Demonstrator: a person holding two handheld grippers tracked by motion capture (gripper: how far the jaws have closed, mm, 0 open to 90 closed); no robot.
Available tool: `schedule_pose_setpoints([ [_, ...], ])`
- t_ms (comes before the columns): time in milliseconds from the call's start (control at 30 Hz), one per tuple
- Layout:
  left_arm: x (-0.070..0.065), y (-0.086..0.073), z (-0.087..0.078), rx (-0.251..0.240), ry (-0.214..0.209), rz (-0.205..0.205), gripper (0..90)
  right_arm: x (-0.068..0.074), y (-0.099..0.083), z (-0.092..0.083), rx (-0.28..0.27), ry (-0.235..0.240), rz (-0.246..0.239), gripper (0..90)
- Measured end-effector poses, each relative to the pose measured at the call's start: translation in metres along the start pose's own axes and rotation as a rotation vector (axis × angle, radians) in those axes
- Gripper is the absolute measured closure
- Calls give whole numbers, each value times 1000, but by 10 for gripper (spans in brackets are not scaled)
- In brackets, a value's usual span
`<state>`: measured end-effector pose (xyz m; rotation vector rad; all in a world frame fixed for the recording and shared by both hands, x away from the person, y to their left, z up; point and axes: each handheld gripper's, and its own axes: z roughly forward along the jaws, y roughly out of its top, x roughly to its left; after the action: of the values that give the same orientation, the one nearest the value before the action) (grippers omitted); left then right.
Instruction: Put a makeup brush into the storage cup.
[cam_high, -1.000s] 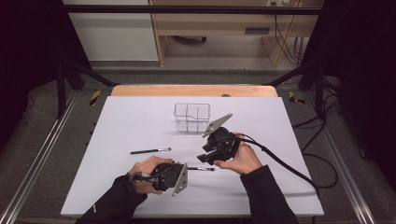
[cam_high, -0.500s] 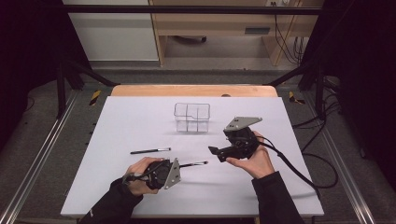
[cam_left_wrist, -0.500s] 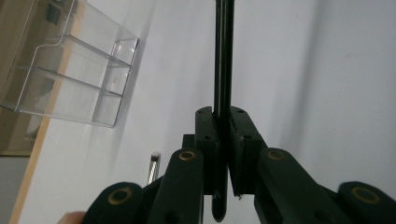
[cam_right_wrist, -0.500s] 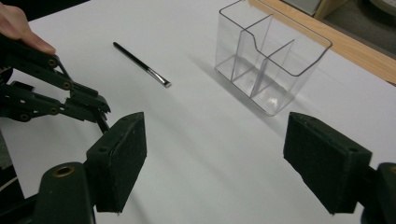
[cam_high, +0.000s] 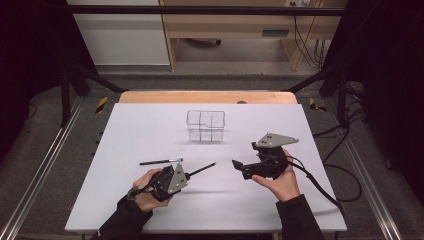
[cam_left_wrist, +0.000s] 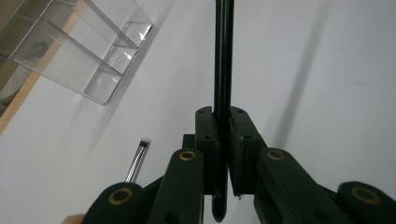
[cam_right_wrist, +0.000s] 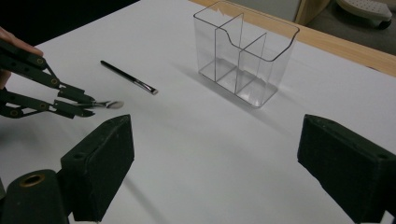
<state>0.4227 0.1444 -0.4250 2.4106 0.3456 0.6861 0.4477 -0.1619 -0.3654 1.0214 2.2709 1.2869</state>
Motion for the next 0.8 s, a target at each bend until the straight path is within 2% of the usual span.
schedule_pose_setpoints([
  [33, 1, -1, 0, -5, 2, -22, 829, 0, -1, 0, 0, 0, 2, 107],
  [200, 3, -3, 1, -12, 9, -81, 829, 3, -9, 2, -19, 4, 15, 91],
  [233, 3, -3, 1, -12, 9, -81, 829, 4, -10, 2, -23, 6, 19, 91],
  [267, 4, -3, 1, -20, 7, -113, 829, 5, -12, 3, -29, 8, 20, 91],
  [333, 5, -4, 0, -26, 4, -141, 829, 5, -14, 4, -43, 13, 35, 91],
  [433, 6, -5, 0, -50, -23, -189, 829, 6, -17, 6, -56, 17, 50, 95],
  [600, 7, -5, -1, -74, -26, -239, 829, 6, -19, 8, -61, 30, 63, 95],
  [800, 5, -5, 0, -87, -21, -277, 829, 8, -20, 10, -68, 29, 71, 113],
])
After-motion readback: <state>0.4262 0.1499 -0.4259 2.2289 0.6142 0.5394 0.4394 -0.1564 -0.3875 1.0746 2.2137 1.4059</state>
